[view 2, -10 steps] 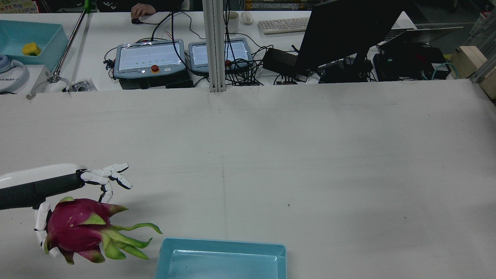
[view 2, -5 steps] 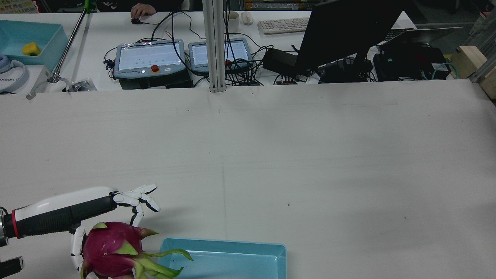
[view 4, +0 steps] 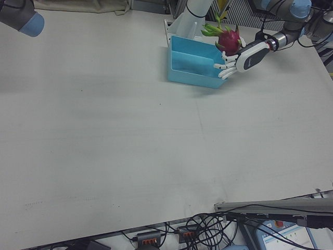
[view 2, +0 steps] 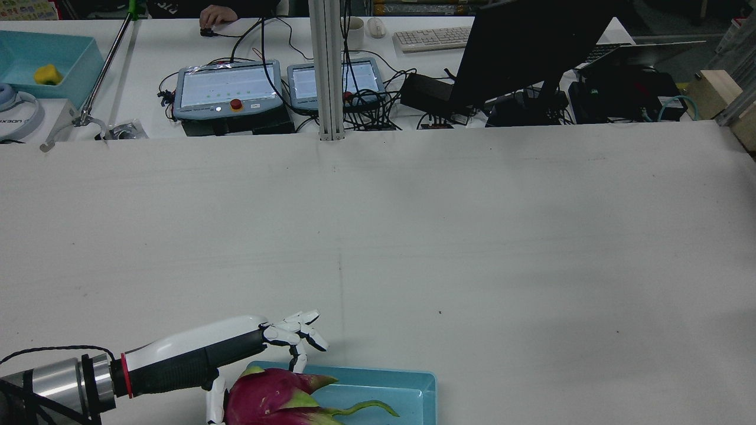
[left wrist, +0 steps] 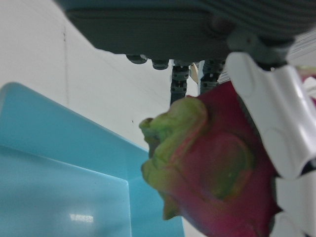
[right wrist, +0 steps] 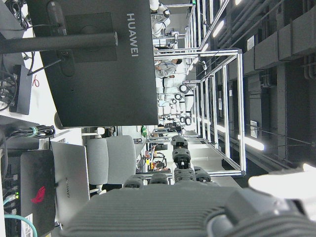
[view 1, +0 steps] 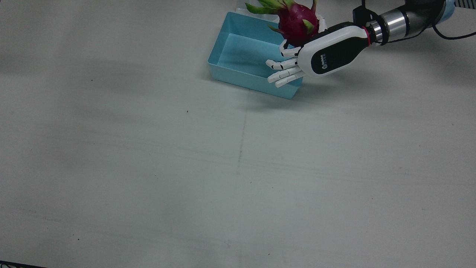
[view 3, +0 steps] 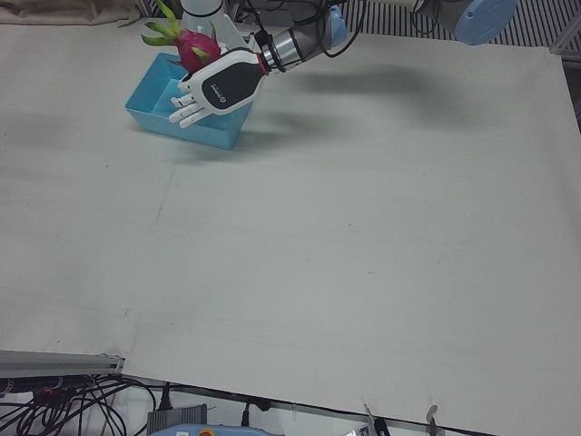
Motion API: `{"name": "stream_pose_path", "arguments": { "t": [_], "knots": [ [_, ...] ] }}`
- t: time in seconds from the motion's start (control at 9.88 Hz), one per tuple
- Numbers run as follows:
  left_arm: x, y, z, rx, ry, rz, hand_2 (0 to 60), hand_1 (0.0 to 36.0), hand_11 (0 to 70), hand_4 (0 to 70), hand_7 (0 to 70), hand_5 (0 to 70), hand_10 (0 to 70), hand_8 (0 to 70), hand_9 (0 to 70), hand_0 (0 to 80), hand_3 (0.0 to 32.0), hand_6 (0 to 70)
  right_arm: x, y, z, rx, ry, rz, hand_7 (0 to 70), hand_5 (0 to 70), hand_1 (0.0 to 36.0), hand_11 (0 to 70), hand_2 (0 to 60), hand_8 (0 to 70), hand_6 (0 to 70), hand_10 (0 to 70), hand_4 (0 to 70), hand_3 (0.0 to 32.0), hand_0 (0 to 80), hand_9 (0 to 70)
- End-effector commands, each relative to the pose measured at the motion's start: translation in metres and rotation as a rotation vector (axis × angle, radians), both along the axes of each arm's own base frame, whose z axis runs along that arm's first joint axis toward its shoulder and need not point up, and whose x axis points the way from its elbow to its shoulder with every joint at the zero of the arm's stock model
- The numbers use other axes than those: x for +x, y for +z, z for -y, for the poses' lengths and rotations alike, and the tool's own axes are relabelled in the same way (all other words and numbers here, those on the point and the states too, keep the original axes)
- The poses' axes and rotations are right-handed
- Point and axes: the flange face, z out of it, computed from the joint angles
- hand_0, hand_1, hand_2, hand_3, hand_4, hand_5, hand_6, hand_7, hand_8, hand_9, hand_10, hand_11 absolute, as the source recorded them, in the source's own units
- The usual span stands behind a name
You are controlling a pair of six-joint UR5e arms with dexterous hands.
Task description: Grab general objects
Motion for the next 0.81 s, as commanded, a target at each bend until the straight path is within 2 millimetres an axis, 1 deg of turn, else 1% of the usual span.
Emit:
{"name": "stream_pose_path", "arguments": {
  "t": [0.0, 0.1, 0.2, 0.3, 0.41, 0.51, 0.61, 0.71],
  "knots": [
    [0.05, -0.016, -0.016, -0.013, 0.035, 0.009, 59.4, 35.6, 0.0, 70.0, 24.1, 70.0, 0.0, 0.6, 3.4, 65.7, 0.0, 8.2, 0.0, 0.0, 0.0, 0.0, 0.001, 0.0, 0.0, 0.0, 0.0, 0.0, 0.0, 0.0, 0.0, 0.0, 0.0, 0.0, 0.0, 0.0],
    [0.056, -0.008, -0.013, -0.012, 0.035, 0.006, 28.7, 28.7, 0.0, 70.0, 21.0, 70.0, 0.0, 0.0, 2.8, 61.7, 0.0, 4.9, 0.0, 0.0, 0.0, 0.0, 0.001, 0.0, 0.0, 0.0, 0.0, 0.0, 0.0, 0.0, 0.0, 0.0, 0.0, 0.0, 0.0, 0.0],
    [0.062, -0.004, -0.012, -0.007, 0.04, 0.002, 6.6, 25.3, 0.0, 19.2, 12.2, 22.0, 0.0, 0.0, 1.0, 57.9, 0.0, 0.0, 0.0, 0.0, 0.0, 0.0, 0.0, 0.0, 0.0, 0.0, 0.0, 0.0, 0.0, 0.0, 0.0, 0.0, 0.0, 0.0, 0.0, 0.0],
    [0.065, -0.002, -0.014, -0.008, 0.045, 0.003, 0.1, 23.3, 0.0, 2.6, 6.8, 4.4, 0.0, 0.0, 0.0, 55.9, 0.0, 0.0, 0.0, 0.0, 0.0, 0.0, 0.001, 0.0, 0.0, 0.0, 0.0, 0.0, 0.0, 0.0, 0.0, 0.0, 0.0, 0.0, 0.0, 0.0],
    [0.064, -0.001, -0.013, -0.006, 0.041, 0.004, 0.0, 22.6, 0.0, 0.0, 5.3, 0.1, 0.0, 0.0, 0.0, 55.0, 10.2, 0.0, 0.0, 0.0, 0.0, 0.0, 0.001, 0.0, 0.0, 0.0, 0.0, 0.0, 0.0, 0.0, 0.0, 0.0, 0.0, 0.0, 0.0, 0.0],
    [0.063, 0.0, -0.012, -0.006, 0.039, 0.007, 0.0, 22.1, 0.0, 0.0, 4.4, 0.0, 0.0, 0.0, 0.0, 54.1, 23.6, 0.0, 0.0, 0.0, 0.0, 0.0, 0.001, 0.0, 0.0, 0.0, 0.0, 0.0, 0.0, 0.0, 0.0, 0.0, 0.0, 0.0, 0.0, 0.0],
    [0.06, 0.01, -0.012, -0.01, 0.036, 0.015, 0.0, 21.8, 0.0, 0.0, 4.3, 0.0, 0.0, 0.0, 0.0, 53.7, 27.0, 0.0, 0.0, 0.0, 0.0, 0.0, 0.002, 0.001, 0.0, 0.0, 0.0, 0.0, 0.0, 0.0, 0.0, 0.0, 0.0, 0.0, 0.0, 0.0],
    [0.057, 0.018, -0.011, -0.014, 0.03, 0.025, 0.0, 21.5, 0.0, 0.0, 3.8, 0.0, 0.0, 0.0, 0.0, 53.4, 27.0, 0.0, 0.0, 0.0, 0.0, 0.0, 0.001, 0.0, 0.0, 0.0, 0.0, 0.0, 0.0, 0.0, 0.0, 0.0, 0.0, 0.0, 0.0, 0.0]
  ]
}}
